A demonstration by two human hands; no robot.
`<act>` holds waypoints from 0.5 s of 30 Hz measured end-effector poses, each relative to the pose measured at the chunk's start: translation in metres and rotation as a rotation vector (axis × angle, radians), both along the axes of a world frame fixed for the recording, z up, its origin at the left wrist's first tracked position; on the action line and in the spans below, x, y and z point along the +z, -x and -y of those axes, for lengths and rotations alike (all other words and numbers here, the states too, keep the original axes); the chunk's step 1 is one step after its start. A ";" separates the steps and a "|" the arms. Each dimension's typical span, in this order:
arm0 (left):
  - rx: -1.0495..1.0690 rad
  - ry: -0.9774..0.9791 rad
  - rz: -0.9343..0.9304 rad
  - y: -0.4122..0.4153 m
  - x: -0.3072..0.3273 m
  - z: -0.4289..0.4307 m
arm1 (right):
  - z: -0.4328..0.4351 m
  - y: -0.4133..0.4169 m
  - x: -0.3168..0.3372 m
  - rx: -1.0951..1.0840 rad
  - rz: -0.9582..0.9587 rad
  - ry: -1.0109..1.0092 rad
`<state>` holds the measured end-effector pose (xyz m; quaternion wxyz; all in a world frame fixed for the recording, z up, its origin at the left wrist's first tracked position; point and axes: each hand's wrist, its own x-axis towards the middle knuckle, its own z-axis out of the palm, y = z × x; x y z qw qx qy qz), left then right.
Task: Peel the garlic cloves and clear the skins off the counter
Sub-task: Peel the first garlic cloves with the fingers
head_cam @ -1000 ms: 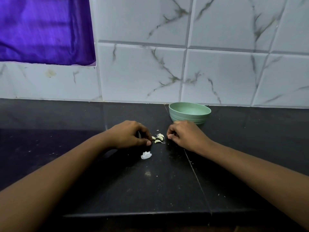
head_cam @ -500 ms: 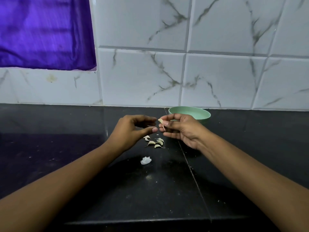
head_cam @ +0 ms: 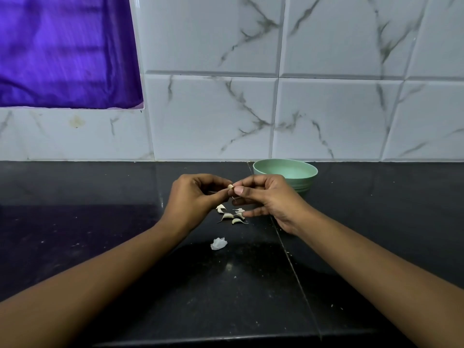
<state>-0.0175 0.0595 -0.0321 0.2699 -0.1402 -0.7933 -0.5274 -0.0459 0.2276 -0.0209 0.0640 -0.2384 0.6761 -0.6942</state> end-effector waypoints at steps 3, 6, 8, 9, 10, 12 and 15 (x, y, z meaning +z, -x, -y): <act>0.045 0.107 -0.053 -0.004 0.002 -0.002 | -0.001 -0.002 0.000 -0.035 -0.012 -0.016; 0.076 0.208 -0.106 -0.008 0.003 -0.005 | -0.002 -0.001 0.000 -0.057 -0.020 -0.023; 0.093 0.235 -0.118 -0.010 0.003 -0.005 | -0.002 0.001 0.000 -0.057 -0.031 -0.041; 0.096 0.239 -0.118 -0.010 0.003 -0.006 | -0.002 0.001 0.000 -0.056 -0.042 -0.051; 0.098 0.238 -0.115 -0.010 0.003 -0.005 | -0.002 0.001 0.000 -0.054 -0.057 -0.061; 0.095 0.229 -0.107 -0.011 0.004 -0.006 | -0.001 0.001 -0.001 -0.055 -0.092 -0.076; 0.079 0.179 -0.084 -0.011 0.006 -0.007 | 0.003 0.000 -0.003 -0.065 -0.153 -0.107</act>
